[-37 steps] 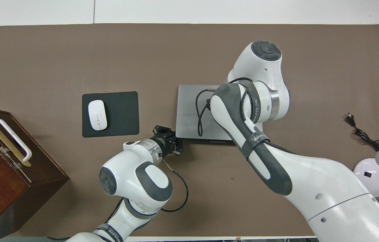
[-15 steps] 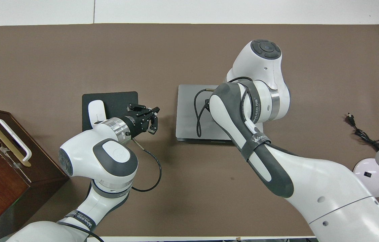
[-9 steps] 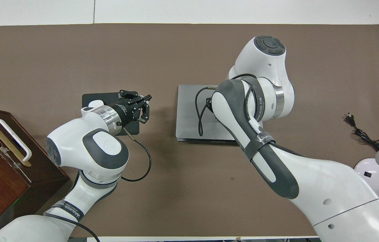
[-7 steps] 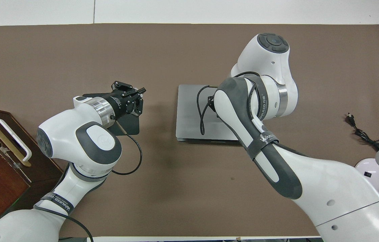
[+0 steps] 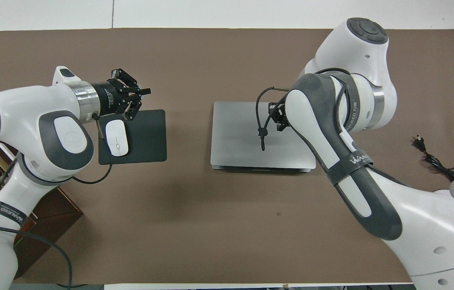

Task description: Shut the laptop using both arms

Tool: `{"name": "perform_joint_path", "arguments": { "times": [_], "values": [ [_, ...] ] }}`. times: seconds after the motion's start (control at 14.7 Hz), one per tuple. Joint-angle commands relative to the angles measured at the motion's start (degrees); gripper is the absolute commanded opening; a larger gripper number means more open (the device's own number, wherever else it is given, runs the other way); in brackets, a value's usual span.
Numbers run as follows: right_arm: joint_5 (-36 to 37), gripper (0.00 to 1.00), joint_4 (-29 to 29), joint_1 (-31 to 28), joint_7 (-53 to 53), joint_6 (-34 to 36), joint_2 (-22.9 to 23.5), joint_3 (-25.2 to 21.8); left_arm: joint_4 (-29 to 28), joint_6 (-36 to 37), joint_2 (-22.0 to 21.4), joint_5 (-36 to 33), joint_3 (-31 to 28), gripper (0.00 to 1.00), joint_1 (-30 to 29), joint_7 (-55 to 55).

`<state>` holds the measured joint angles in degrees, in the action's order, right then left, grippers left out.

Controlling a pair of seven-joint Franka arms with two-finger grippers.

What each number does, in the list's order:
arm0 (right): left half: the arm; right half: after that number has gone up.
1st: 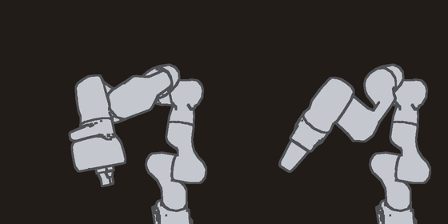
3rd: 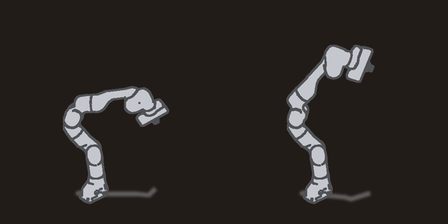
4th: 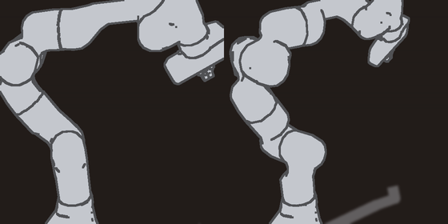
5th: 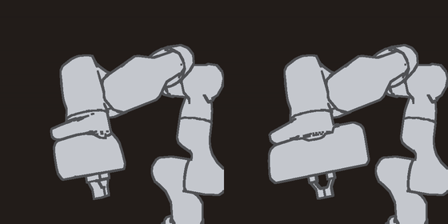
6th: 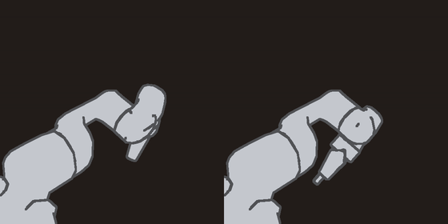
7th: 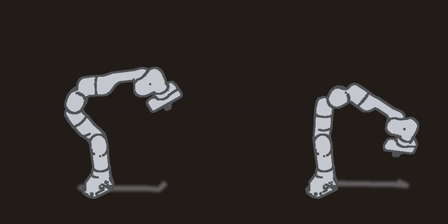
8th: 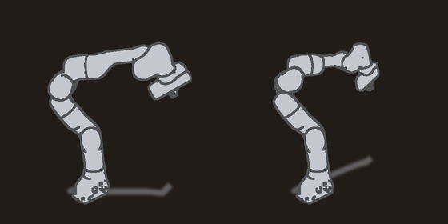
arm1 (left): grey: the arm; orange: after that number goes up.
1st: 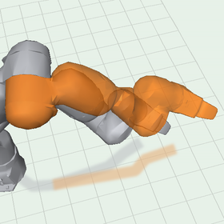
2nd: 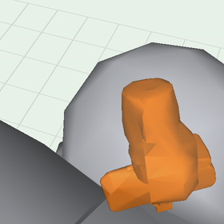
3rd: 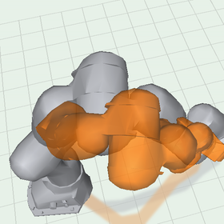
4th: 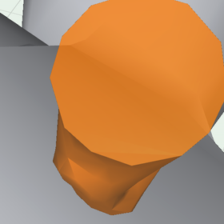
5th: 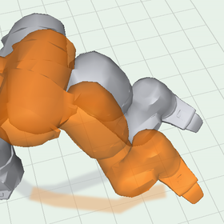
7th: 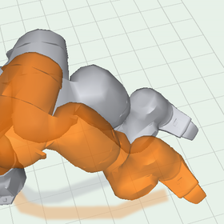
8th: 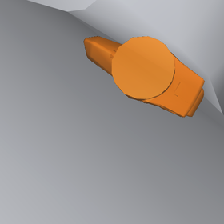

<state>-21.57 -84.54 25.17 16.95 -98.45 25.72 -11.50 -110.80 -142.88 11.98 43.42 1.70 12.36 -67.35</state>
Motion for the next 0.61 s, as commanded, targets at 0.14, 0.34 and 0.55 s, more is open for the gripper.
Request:
{"name": "perform_joint_path", "arguments": {
  "times": [0.14, 0.34, 0.55],
  "values": [
    [7.8, 0.0, -0.1, -1.6, -3.4, 0.5, -4.4, 0.2, 9.3, 15.0, 1.9, -17.9, 0.3, 0.0, -4.6, 2.6],
    [12.0, 0.0, -0.1, -3.5, -7.8, 0.1, -7.2, 0.2, 12.9, 28.0, 0.4, -29.7, 0.2, 0.0, -5.3, 4.1],
    [16.0, 0.0, -0.1, -5.6, -11.0, -0.8, -10.2, 0.2, 15.1, 39.7, -1.7, -30.9, 0.1, 0.0, -7.7, 8.0]
  ]
}}
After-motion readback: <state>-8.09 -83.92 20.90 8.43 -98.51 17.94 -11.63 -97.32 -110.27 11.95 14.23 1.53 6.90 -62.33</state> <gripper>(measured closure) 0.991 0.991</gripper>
